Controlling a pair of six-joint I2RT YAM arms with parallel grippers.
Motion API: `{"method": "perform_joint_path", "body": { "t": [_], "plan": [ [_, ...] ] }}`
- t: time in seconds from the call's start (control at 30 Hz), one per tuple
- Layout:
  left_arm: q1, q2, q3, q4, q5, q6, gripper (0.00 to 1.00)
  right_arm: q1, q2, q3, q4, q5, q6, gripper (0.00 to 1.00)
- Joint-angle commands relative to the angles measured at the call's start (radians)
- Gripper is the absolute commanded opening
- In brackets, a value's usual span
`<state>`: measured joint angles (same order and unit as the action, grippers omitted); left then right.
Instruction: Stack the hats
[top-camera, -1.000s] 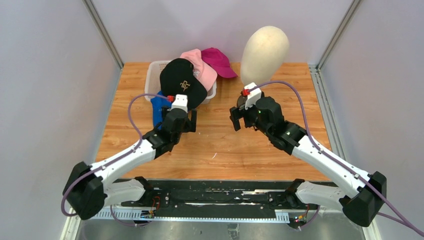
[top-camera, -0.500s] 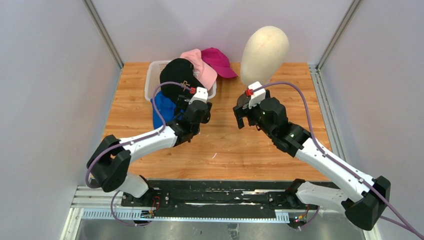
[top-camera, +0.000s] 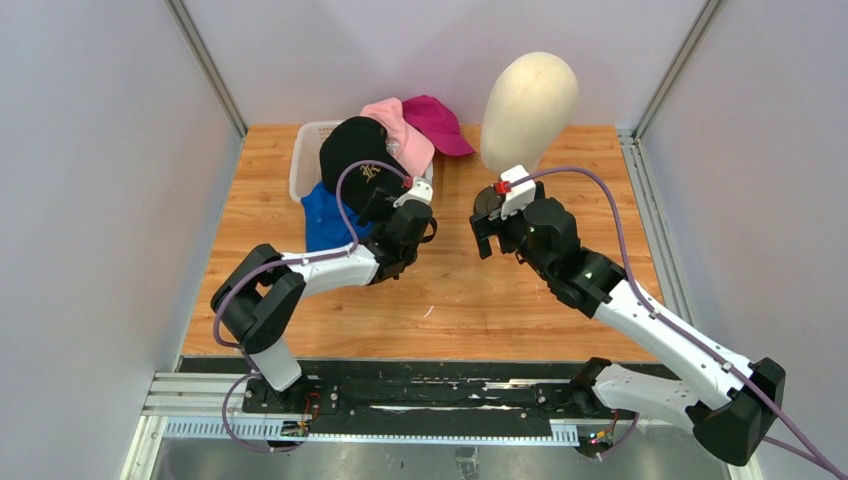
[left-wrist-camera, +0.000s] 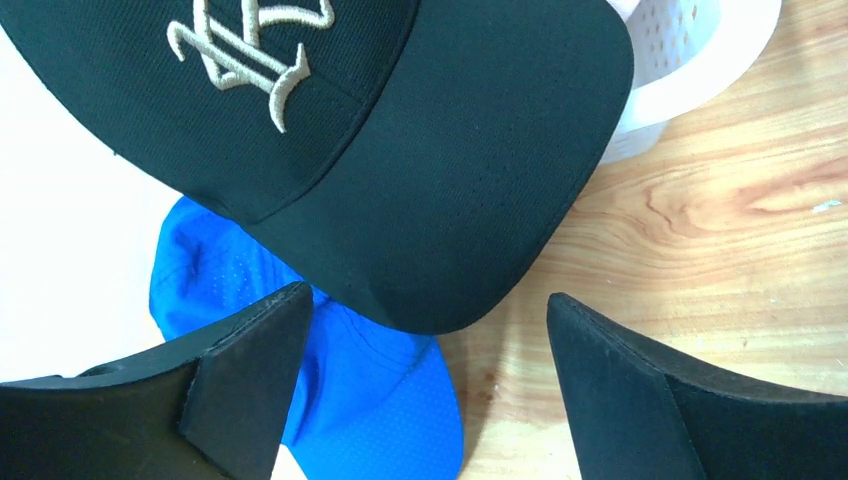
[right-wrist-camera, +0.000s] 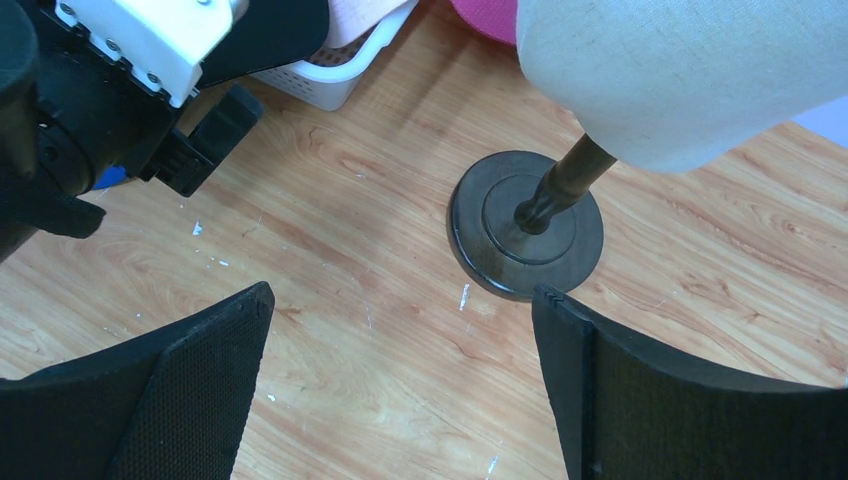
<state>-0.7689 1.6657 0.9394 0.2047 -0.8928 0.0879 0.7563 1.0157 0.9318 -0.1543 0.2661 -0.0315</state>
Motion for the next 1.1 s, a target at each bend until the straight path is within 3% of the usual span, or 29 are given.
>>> {"method": "perform_joint_path", "body": {
  "t": [0.0, 0.2, 0.8, 0.97, 1.07],
  "plan": [
    [-0.010, 0.036, 0.031, 0.121, -0.089, 0.095, 0.89, -0.011, -0.019, -0.014, 0.021, 0.016, -0.014, 0.99],
    [-0.010, 0.087, 0.043, 0.184, -0.111, 0.166, 0.77, -0.011, -0.022, -0.019, 0.024, 0.017, -0.015, 0.99],
    [-0.033, 0.005, -0.004, 0.266, -0.222, 0.294, 0.01, -0.012, -0.030, -0.019, 0.024, 0.015, -0.014, 0.98],
    [-0.033, -0.045, 0.001, 0.328, -0.270, 0.406, 0.00, -0.012, -0.043, -0.019, 0.024, 0.016, -0.015, 0.98],
    [-0.033, -0.072, -0.010, 0.466, -0.300, 0.547, 0.00, -0.013, -0.049, -0.020, 0.024, 0.020, -0.014, 0.98]
  ]
}}
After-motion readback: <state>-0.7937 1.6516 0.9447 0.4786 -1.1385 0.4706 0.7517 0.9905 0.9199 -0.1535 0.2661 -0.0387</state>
